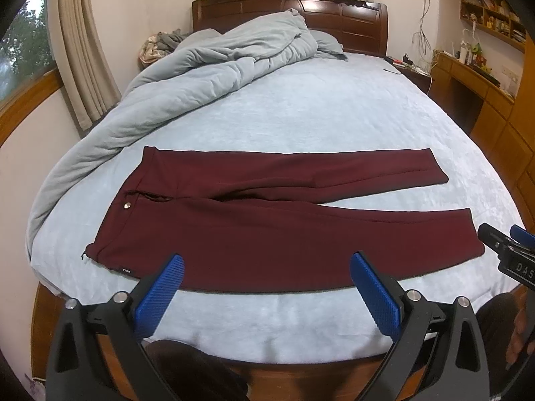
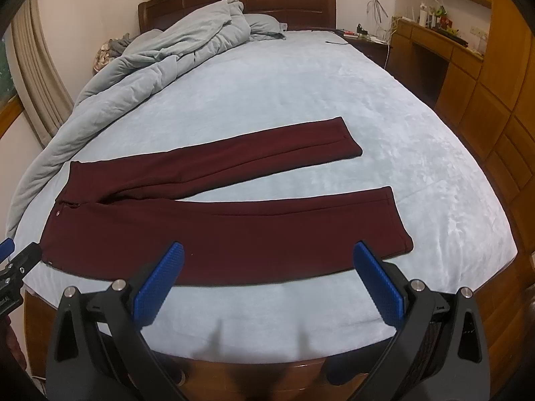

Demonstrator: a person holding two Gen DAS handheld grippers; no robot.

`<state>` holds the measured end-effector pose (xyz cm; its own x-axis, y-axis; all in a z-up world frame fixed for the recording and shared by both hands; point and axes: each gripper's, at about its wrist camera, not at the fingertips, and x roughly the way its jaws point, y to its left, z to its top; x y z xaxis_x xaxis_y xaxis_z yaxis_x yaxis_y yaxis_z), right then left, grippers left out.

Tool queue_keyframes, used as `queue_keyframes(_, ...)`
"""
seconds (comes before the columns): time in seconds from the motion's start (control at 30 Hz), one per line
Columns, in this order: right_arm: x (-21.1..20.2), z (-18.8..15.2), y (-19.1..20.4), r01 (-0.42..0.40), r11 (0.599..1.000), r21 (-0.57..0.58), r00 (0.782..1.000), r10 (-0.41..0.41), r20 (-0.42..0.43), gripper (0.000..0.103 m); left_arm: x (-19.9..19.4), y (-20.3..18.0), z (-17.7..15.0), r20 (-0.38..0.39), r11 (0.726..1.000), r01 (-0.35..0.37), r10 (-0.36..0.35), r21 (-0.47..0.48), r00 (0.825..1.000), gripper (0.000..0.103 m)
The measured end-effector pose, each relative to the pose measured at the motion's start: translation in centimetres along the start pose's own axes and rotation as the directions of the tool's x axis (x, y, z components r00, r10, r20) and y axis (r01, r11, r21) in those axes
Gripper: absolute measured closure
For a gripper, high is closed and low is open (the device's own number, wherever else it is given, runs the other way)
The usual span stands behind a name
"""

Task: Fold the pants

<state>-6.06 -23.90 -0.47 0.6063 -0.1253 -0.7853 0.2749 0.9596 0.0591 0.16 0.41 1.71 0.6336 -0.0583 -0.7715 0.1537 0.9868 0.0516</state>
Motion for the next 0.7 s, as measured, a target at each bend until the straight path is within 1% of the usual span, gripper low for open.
queue_keyframes(0.7,0.15,-0.06,-0.16,0.001,1.0,0.003,1.0,-0.001,-0.001,0.002,0.1,0.33,-0.05,0.001,1.0,-0.002,0.002,0.001,1.0,0.004)
